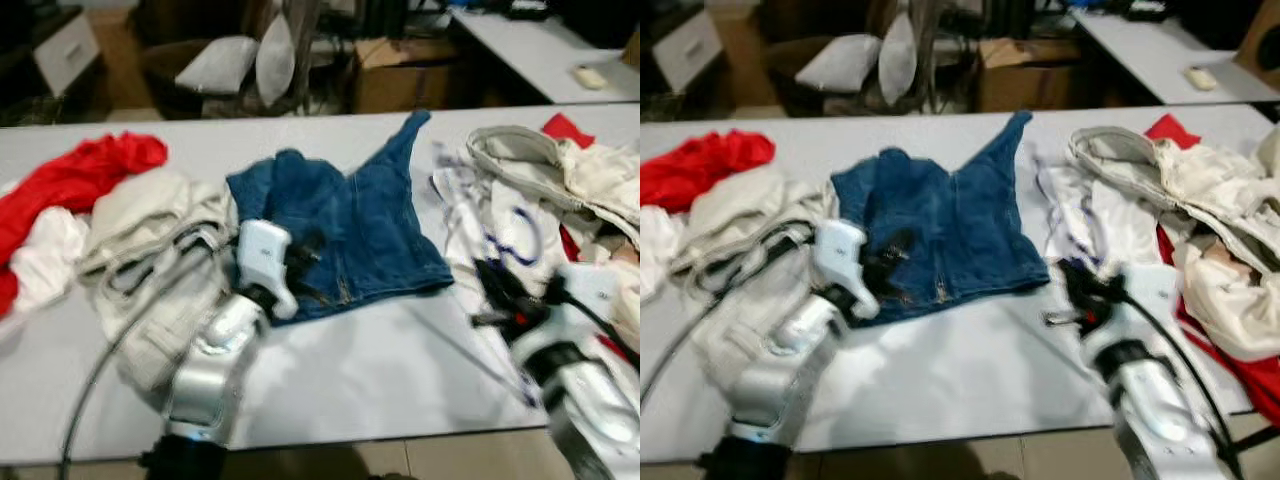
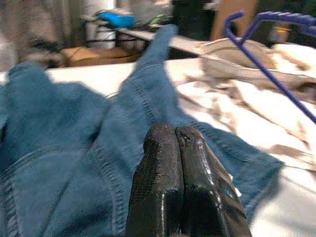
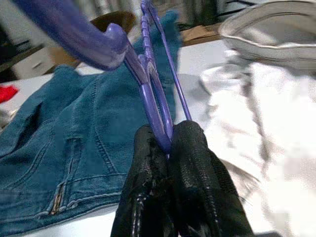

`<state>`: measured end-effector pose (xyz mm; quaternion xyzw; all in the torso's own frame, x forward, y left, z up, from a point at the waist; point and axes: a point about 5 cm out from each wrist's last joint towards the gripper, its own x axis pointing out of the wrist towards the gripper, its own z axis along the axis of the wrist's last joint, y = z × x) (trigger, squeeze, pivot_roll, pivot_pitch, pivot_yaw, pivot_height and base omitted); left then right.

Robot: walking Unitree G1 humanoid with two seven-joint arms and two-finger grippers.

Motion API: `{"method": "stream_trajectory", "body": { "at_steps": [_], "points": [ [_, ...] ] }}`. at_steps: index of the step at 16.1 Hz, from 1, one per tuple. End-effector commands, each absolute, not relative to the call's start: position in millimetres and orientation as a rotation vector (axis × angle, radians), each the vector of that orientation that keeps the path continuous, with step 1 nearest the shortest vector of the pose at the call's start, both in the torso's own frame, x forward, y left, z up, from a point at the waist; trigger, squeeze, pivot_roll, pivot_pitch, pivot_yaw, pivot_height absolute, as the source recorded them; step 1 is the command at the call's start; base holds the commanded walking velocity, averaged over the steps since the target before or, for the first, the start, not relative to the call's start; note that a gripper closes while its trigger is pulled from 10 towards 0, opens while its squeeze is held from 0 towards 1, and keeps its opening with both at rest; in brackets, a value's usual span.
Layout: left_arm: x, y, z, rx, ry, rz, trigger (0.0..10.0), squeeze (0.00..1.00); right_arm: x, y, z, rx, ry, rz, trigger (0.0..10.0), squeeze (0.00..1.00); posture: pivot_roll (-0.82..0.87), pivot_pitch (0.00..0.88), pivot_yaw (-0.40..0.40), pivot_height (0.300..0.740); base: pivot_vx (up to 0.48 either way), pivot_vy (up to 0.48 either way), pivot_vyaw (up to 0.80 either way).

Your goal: Hang hanger

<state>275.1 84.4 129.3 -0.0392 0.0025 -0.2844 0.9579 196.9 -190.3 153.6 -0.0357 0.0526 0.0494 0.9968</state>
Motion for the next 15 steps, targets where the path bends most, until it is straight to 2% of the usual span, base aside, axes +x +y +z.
{"method": "stream_trajectory", "body": {
  "at_steps": [1, 3, 4, 6, 7, 8, 11, 12, 13, 14, 15],
  "points": [
    [273.2, 89.9, 131.1, -0.001, -0.009, -0.563, 10.0, 0.00, 190.0, -190.5, 155.7, -0.020, 0.117, 0.090, 10.0, 0.00, -0.22, 0.000, 0.053, 0.740, 0.000, -0.319, -0.78],
    [271.8, 85.2, 131.3, 0.025, -0.016, -0.589, 10.0, 0.00, 186.2, -194.1, 156.7, 0.003, 0.114, 0.071, 10.0, 0.00, -0.20, 0.000, 0.047, 0.740, 0.000, -0.480, -0.79],
    [271.6, 84.3, 133.2, 0.002, -0.018, -0.582, 10.0, 0.00, 186.2, -194.6, 153.4, 0.004, 0.121, 0.075, 10.0, 0.00, -0.19, 0.000, 0.042, 0.740, 0.000, -0.480, 0.00],
    [271.0, 82.7, 129.5, -0.083, 0.012, -0.592, 10.0, 0.00, 193.6, -190.3, 152.2, 0.001, 0.108, 0.109, 10.0, 0.00, -0.20, 0.000, 0.062, 0.740, 0.000, 0.000, 0.00],
    [270.1, 79.2, 128.7, -0.091, 0.018, -0.633, 10.0, 0.11, 195.2, -190.0, 156.2, -0.003, 0.097, 0.123, 10.0, 0.00, -0.20, 0.000, 0.072, 0.740, 0.000, 0.000, 0.00],
    [272.5, 76.2, 130.7, -0.102, 0.013, -0.661, 10.0, 1.00, 194.8, -192.9, 158.7, 0.003, 0.091, 0.123, 10.0, 0.00, -0.21, 0.000, 0.087, 0.740, 0.000, 0.000, 0.00],
    [285.7, 74.9, 124.6, -0.098, 0.046, -0.616, 10.0, 1.00, 188.7, -203.8, 153.4, -0.073, 0.126, 0.116, 10.0, 0.00, -0.24, 0.000, 0.125, 0.740, 0.000, 0.000, 0.00],
    [291.2, 74.4, 125.5, -0.098, 0.031, -0.528, 10.0, 0.83, 187.3, -207.0, 153.9, -0.119, 0.114, 0.094, 10.0, 0.00, -0.23, 0.000, 0.127, 0.740, 0.000, 0.000, 0.00],
    [290.7, 73.0, 125.4, -0.061, 0.017, -0.523, 10.0, 0.43, 188.5, -206.7, 153.5, -0.121, 0.107, 0.085, 10.0, 0.00, -0.23, 0.000, 0.124, 0.740, 0.000, 0.000, 0.00],
    [289.7, 72.6, 125.3, -0.044, 0.012, -0.539, 10.0, 0.35, 191.7, -203.8, 153.0, -0.144, 0.110, 0.092, 10.0, 0.00, -0.23, 0.000, 0.120, 0.740, 0.000, 0.000, 0.00],
    [290.3, 72.6, 124.0, -0.058, 0.025, -0.530, 10.0, 0.36, 195.7, -201.5, 153.3, -0.151, 0.106, 0.093, 10.0, 0.00, -0.23, 0.000, 0.112, 0.740, 0.000, -0.251, 0.00]
  ]
}}
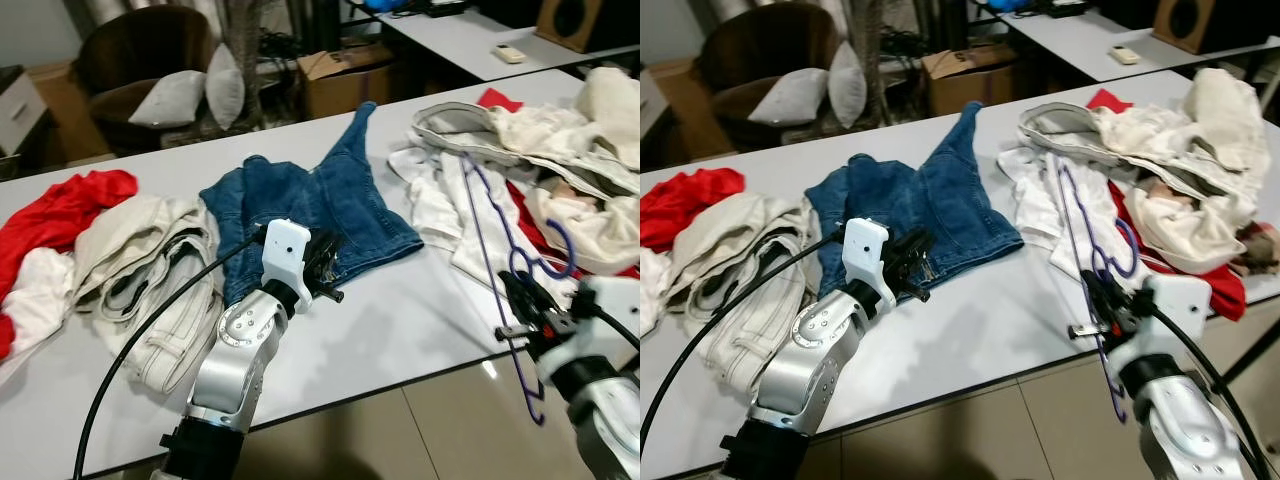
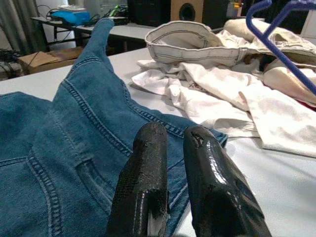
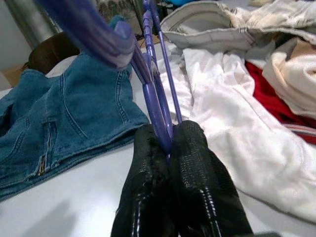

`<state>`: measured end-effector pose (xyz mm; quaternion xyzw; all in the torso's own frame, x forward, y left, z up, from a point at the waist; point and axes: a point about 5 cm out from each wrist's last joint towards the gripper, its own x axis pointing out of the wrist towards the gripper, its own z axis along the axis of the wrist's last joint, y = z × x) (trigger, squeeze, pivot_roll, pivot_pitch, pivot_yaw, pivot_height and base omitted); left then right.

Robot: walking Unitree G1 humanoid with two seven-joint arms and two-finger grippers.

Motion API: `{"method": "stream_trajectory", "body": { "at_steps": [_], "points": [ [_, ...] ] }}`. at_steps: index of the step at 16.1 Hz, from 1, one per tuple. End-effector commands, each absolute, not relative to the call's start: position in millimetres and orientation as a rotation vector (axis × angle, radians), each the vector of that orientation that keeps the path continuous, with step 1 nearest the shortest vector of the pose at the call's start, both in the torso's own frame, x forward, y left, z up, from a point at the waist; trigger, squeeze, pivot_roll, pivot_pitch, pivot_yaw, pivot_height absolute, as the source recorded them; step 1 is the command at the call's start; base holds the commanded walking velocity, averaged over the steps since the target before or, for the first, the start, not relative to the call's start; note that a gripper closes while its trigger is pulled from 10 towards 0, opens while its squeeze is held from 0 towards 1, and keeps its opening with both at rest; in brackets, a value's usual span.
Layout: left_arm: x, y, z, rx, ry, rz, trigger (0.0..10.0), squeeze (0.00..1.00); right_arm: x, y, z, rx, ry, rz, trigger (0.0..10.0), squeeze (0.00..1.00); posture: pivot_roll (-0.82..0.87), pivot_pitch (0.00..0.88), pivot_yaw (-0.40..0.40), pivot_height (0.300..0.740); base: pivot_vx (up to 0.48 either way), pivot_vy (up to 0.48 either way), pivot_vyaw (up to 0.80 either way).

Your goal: Hang hanger

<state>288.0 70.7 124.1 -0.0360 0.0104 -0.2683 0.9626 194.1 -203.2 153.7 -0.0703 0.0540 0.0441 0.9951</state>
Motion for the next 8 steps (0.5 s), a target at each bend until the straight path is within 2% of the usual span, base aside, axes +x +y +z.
{"method": "stream_trajectory", "body": {
  "at_steps": [1, 2, 4, 6, 7, 8],
  "points": [
    [290.6, 72.8, 122.8, -0.069, 0.029, -0.515, 10.0, 0.36, 200.2, -199.0, 153.8, -0.149, 0.100, 0.094, 10.0, 0.00, -0.22, 0.000, 0.105, 0.740, 0.000, -0.480, 0.00],
    [290.9, 72.6, 122.6, -0.071, 0.029, -0.511, 10.0, 0.36, 201.3, -198.5, 153.9, -0.149, 0.099, 0.094, 10.0, 0.00, -0.22, 0.000, 0.102, 0.740, 0.000, -0.480, 0.00],
    [289.2, 76.8, 119.1, -0.098, 0.037, -0.465, 10.0, 0.36, 209.3, -195.7, 157.7, -0.138, 0.083, 0.124, 10.0, 0.00, -0.22, 0.000, 0.076, 0.740, 0.000, -0.480, 0.52],
    [286.5, 84.7, 117.8, -0.085, 0.036, -0.418, 10.0, 0.35, 215.8, -195.7, 157.7, -0.137, 0.087, 0.152, 10.0, 0.00, -0.20, 0.000, 0.035, 0.740, 0.000, -0.480, 0.00],
    [285.0, 89.1, 119.0, -0.075, 0.027, -0.399, 10.0, 0.32, 221.5, -195.2, 156.8, -0.119, 0.090, 0.167, 10.0, 0.00, -0.18, 0.000, 0.004, 0.740, 0.000, 0.000, 0.00],
    [283.4, 94.2, 121.2, -0.019, 0.014, -0.384, 10.0, 0.10, 227.1, -192.1, 155.2, -0.108, 0.101, 0.195, 10.0, 0.00, -0.17, 0.000, -0.007, 0.740, 0.000, 0.000, 0.00]
  ]
}}
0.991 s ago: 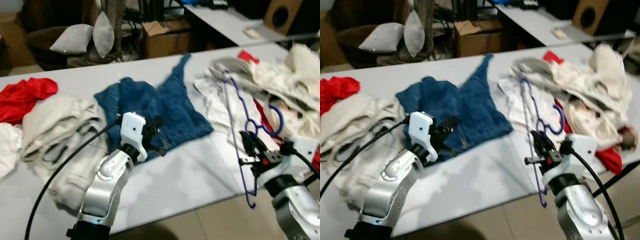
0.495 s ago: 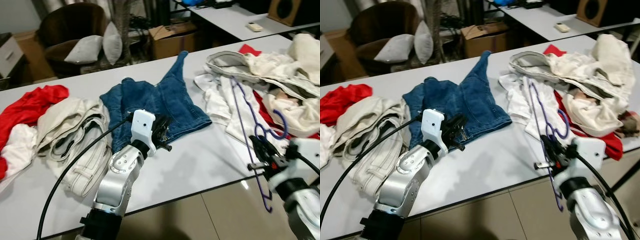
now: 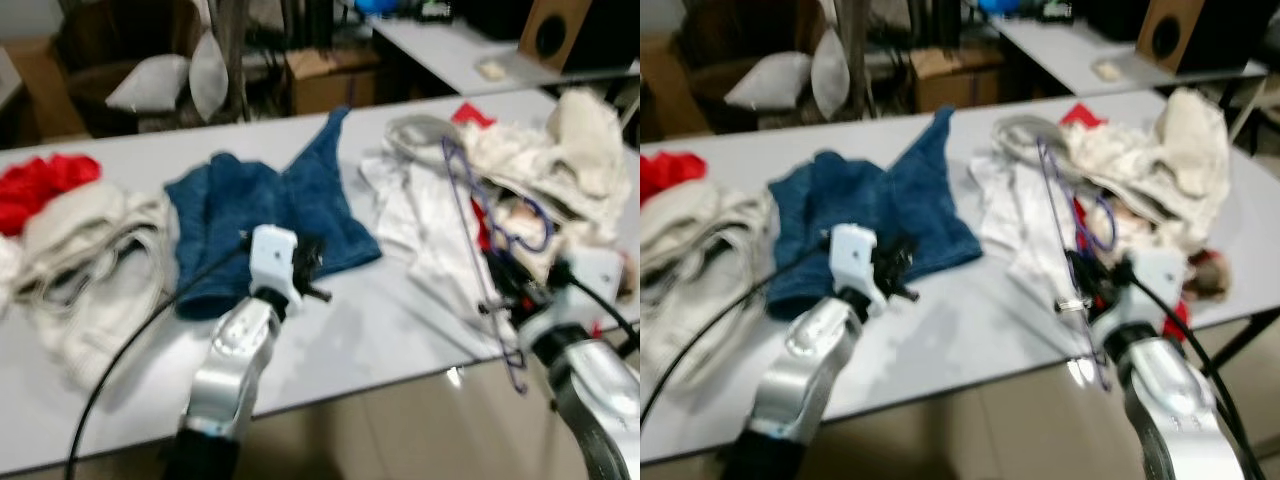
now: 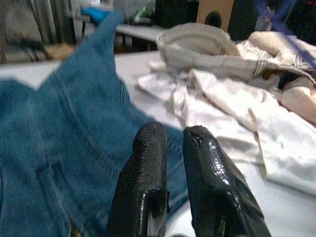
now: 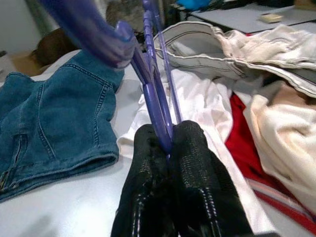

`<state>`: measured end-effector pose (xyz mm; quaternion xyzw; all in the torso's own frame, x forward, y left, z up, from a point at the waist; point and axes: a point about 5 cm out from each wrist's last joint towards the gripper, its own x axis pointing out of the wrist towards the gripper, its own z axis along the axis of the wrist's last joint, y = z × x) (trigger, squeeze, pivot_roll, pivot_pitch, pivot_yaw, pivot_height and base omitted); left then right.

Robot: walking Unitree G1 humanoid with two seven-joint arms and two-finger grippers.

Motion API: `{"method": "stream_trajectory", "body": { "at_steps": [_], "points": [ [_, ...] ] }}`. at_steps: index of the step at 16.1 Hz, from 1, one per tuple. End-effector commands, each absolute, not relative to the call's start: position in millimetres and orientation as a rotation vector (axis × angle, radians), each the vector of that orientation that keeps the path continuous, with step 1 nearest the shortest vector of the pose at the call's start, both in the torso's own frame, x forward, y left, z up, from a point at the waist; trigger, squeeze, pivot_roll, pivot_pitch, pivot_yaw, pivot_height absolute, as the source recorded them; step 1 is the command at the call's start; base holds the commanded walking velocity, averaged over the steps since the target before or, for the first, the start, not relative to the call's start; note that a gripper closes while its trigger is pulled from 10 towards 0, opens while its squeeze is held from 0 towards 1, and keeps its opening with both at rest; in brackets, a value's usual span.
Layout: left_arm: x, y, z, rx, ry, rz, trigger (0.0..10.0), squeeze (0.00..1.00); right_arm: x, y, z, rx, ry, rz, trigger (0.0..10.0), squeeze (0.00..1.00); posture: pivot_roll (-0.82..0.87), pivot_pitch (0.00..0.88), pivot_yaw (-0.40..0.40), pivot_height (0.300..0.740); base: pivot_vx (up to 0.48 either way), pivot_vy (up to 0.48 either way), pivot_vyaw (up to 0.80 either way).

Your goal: Hang hanger

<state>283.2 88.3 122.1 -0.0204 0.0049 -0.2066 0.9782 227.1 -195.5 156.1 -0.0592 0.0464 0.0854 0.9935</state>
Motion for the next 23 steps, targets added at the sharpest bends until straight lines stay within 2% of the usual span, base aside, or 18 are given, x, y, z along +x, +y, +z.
{"method": "stream_trajectory", "body": {
  "at_steps": [1, 2, 8, 11, 17, 18, 23],
  "points": [
    [281.4, 98.5, 125.4, -0.010, -0.015, -0.387, 10.0, 0.03, 231.6, -188.1, 154.8, -0.072, 0.102, 0.217, 10.0, 0.00, -0.15, 0.000, -0.015, 0.740, 0.000, 0.000, 0.00],
    [283.0, 105.9, 123.6, 0.012, 0.014, -0.363, 10.0, 0.00, 233.9, -184.5, 152.0, -0.061, 0.109, 0.218, 10.0, 0.00, -0.14, 0.000, -0.019, 0.740, 0.000, 0.000, 0.00],
    [286.7, 118.8, 128.8, -0.002, -0.002, -0.352, 10.0, 0.00, 230.4, -170.3, 143.8, -0.032, 0.116, 0.260, 10.0, 0.00, -0.12, 0.000, 0.002, 0.740, 0.186, 0.000, 0.00],
    [286.5, 119.1, 126.9, -0.011, 0.001, -0.370, 10.0, 0.00, 227.0, -171.3, 143.5, -0.026, 0.108, 0.241, 10.0, 0.00, -0.13, 0.000, 0.021, 0.740, 0.284, 0.000, 0.00],
    [286.2, 128.3, 118.1, -0.018, 0.043, -0.472, 10.0, 0.00, 222.2, -167.8, 141.7, -0.031, 0.110, 0.239, 10.0, 0.00, -0.13, 0.000, 0.053, 0.740, 0.000, 0.000, 0.00],
    [288.4, 133.4, 114.4, -0.001, 0.084, -0.504, 10.0, 1.00, 221.8, -164.6, 142.4, -0.029, 0.103, 0.239, 10.0, 0.00, -0.12, 0.000, 0.072, 0.740, 0.000, 0.000, 0.00],
    [306.8, 138.7, 107.9, 0.132, 0.148, -0.596, 10.0, 1.00, 218.5, -163.5, 139.2, -0.032, 0.109, 0.228, 10.0, 0.00, -0.10, 0.000, 0.090, 0.740, 0.000, 0.000, 0.00]
  ]
}}
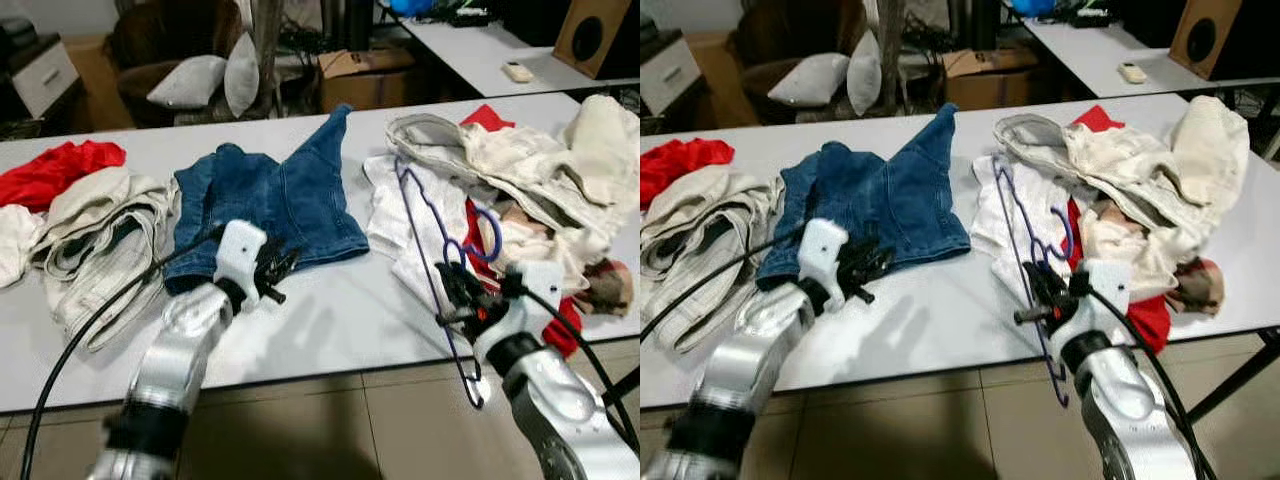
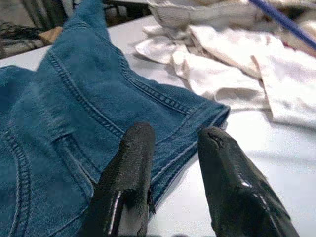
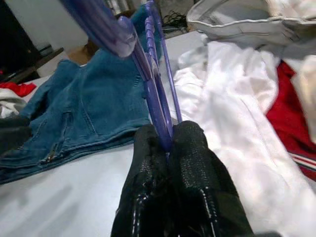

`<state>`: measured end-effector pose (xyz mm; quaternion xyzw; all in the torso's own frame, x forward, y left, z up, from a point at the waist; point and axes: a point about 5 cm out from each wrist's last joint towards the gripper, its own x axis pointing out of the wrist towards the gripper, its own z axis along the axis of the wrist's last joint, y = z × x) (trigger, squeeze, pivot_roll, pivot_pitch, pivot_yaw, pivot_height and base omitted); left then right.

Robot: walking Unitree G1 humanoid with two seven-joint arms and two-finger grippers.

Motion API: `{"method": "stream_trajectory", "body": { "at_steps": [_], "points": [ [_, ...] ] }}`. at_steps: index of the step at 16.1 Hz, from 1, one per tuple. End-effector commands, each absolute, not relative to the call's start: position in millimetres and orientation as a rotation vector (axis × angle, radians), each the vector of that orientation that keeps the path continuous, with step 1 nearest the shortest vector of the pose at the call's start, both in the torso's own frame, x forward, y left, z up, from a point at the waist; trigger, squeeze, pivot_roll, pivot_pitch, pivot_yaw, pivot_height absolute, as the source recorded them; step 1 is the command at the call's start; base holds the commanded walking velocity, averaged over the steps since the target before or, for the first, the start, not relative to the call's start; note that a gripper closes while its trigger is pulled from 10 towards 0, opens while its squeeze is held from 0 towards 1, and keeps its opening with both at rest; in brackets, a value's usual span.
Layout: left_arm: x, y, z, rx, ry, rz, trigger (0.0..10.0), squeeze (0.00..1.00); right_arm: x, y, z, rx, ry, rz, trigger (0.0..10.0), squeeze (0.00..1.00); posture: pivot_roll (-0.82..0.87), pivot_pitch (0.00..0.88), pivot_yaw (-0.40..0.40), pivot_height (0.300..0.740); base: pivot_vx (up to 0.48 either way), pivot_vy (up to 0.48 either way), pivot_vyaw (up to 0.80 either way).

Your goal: Hang hanger

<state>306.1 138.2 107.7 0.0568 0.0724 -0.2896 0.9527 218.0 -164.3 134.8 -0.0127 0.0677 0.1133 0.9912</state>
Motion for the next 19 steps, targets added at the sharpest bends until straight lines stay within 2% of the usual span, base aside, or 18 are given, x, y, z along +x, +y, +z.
{"method": "stream_trajectory", "body": {
  "at_steps": [1, 2, 3, 9, 13, 19],
  "points": [
    [310.9, 140.4, 106.7, 0.178, 0.153, -0.605, 10.0, 1.00, 217.9, -164.8, 138.2, -0.038, 0.112, 0.226, 10.0, 0.00, -0.09, 0.000, 0.094, 0.740, 0.000, 0.000, 0.00],
    [317.9, 143.5, 102.9, 0.265, 0.169, -0.618, 10.0, 0.59, 217.3, -167.2, 137.3, -0.052, 0.117, 0.222, 10.0, 0.00, -0.09, 0.000, 0.098, 0.740, 0.000, 0.000, 0.00],
    [322.6, 146.5, 99.8, 0.307, 0.186, -0.624, 10.0, 0.00, 217.0, -168.0, 137.0, -0.058, 0.119, 0.218, 10.0, 0.00, -0.09, 0.000, 0.099, 0.740, 0.000, 0.000, 0.00],
    [343.6, 149.1, 98.1, 0.273, 0.217, -0.620, 10.0, 0.00, 215.1, -164.8, 135.0, -0.052, 0.120, 0.211, 10.0, 0.00, -0.08, 0.000, 0.109, 0.740, 0.000, 0.000, 0.00],
    [345.5, 146.2, 98.3, 0.270, 0.235, -0.750, 10.0, 0.00, 215.2, -163.0, 134.5, -0.042, 0.116, 0.201, 10.0, 0.00, -0.08, 0.000, 0.122, 0.740, 0.000, 0.000, 0.00],
    [350.0, 145.6, 94.6, 0.452, 0.265, -0.797, 10.0, 0.00, 218.2, -162.7, 133.4, -0.041, 0.117, 0.207, 10.0, 0.00, -0.08, 0.000, 0.109, 0.740, 0.000, 0.000, 0.00]
  ]
}}
